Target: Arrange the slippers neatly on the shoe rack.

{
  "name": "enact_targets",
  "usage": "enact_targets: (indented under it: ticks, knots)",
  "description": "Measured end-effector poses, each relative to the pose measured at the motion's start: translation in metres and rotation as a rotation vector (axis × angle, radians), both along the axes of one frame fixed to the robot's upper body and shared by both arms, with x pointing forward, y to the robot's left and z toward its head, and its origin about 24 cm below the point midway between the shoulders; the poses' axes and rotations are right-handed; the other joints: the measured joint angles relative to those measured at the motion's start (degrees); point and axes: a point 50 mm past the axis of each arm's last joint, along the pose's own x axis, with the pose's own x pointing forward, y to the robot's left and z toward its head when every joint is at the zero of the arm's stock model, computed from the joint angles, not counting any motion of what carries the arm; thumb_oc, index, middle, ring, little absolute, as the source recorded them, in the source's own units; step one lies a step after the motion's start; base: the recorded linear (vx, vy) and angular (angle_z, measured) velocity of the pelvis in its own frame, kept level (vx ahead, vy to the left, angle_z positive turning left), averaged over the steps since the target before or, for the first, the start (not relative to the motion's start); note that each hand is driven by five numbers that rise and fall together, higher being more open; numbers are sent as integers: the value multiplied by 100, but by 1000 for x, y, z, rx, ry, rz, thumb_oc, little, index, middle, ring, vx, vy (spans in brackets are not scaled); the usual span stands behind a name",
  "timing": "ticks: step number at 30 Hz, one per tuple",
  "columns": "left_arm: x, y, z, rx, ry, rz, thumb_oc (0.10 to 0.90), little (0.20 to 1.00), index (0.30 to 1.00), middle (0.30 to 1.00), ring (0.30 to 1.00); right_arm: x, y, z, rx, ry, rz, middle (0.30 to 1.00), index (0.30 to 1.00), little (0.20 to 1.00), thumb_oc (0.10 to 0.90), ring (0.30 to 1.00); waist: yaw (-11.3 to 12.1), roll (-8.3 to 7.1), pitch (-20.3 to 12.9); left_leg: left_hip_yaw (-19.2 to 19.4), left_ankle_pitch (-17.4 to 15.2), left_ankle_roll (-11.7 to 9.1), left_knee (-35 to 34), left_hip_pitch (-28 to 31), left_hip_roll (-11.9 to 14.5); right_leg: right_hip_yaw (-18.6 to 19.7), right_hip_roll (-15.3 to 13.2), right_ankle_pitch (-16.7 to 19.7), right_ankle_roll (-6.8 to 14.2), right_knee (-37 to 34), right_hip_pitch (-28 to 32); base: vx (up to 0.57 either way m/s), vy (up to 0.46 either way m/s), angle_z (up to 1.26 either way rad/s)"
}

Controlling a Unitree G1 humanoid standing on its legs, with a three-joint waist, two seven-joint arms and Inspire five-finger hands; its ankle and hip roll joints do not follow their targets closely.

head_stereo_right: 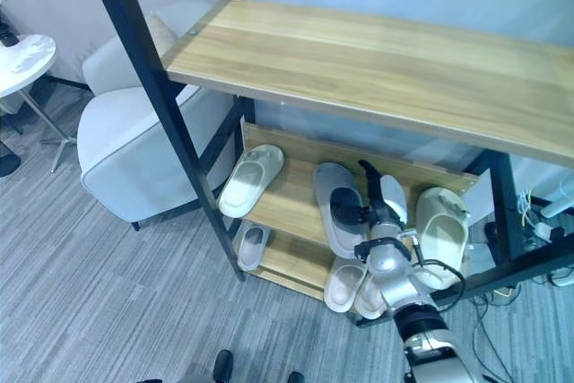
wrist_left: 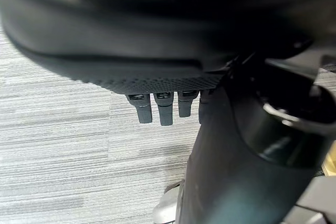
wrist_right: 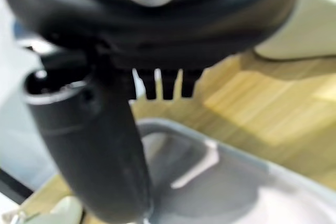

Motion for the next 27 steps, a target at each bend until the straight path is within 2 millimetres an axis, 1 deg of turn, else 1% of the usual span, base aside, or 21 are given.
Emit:
enact_targets:
  ticks: [1,5,11,12,13,14,19,21,22,23,25,26,27]
  knots:
    - [0,0,0,0,0,0,800,900,900,900,900,0,0,0,-4,1,2,300,300,300,400,300,-2,-1,0,-6,2,-2,0,-2,0,-7,0,0,0,0,0,0,0,0]
    - [0,0,0,1,0,0,800,900,900,900,900,4,5,-3,-43,22,26,300,300,300,400,300,-17,-7,0,-23,13,-19,0,-6,3,-22,4,0,0,0,2,0,0,0]
    - [-5,-2,-1,-3,10,4,800,900,900,900,900,5,5,3,-66,-24,6,300,300,300,400,300,-18,-13,-3,-34,18,-24,0,-5,3,-34,4,0,0,0,7,0,0,0]
    - [2,-3,0,-4,-5,1,800,900,900,900,900,4,5,3,-66,-25,4,300,300,300,400,300,-54,-24,-6,-28,18,-25,1,4,8,-26,0,0,0,-2,-15,0,0,0]
    - [-1,-3,-1,0,17,5,800,900,900,900,900,4,9,3,-63,-30,19,300,300,300,400,300,-34,-26,-10,-26,20,-28,0,-2,6,-24,4,0,-1,0,2,12,2,-3]
    - [0,-3,-1,0,14,4,800,900,900,900,900,4,9,2,-65,-28,23,300,300,300,400,300,-46,-27,-11,-19,20,-28,0,1,6,-12,4,1,-1,0,4,4,-4,-4]
    - [-4,-3,-1,2,14,46,800,900,900,900,900,0,10,0,-63,-36,13,300,300,300,400,300,-89,-28,-11,-15,20,-28,0,11,8,-4,4,2,-3,0,7,0,0,0]
    - [-5,-3,-1,1,12,46,800,900,900,900,900,-7,10,1,-50,-60,17,300,300,300,400,300,-82,-27,-12,-11,20,-28,0,20,7,2,2,2,-4,0,15,0,0,0]
    - [-5,-3,-1,0,10,47,800,900,900,900,900,-16,12,2,-41,-82,26,300,300,300,400,300,-86,-27,-12,-2,20,-28,-1,26,4,7,-2,3,-4,0,18,-23,-2,-4]
    - [-6,-3,-1,0,11,48,800,900,900,900,900,-19,14,3,-41,-93,36,300,300,300,400,300,-96,-27,-12,5,20,-28,-1,35,3,15,-4,3,-4,0,22,-25,-6,-7]
    - [-8,-3,-1,1,17,53,800,900,900,900,900,-34,23,5,-35,-128,72,300,300,300,400,300,-186,-27,-12,36,20,-27,-1,98,2,38,-9,2,-4,0,71,-30,-9,-6]
    - [-9,-2,-2,1,21,56,800,900,900,900,900,-37,27,6,-31,-138,85,300,300,300,400,300,-204,-29,-13,45,20,-27,-2,112,1,41,-10,2,-4,0,85,-37,-15,-3]
    - [-9,-2,-2,1,23,56,800,900,900,900,900,-46,32,7,-21,-156,104,300,300,300,400,300,-282,-29,-13,55,20,-27,-2,124,7,50,-8,2,-4,-1,90,-40,-18,-1]
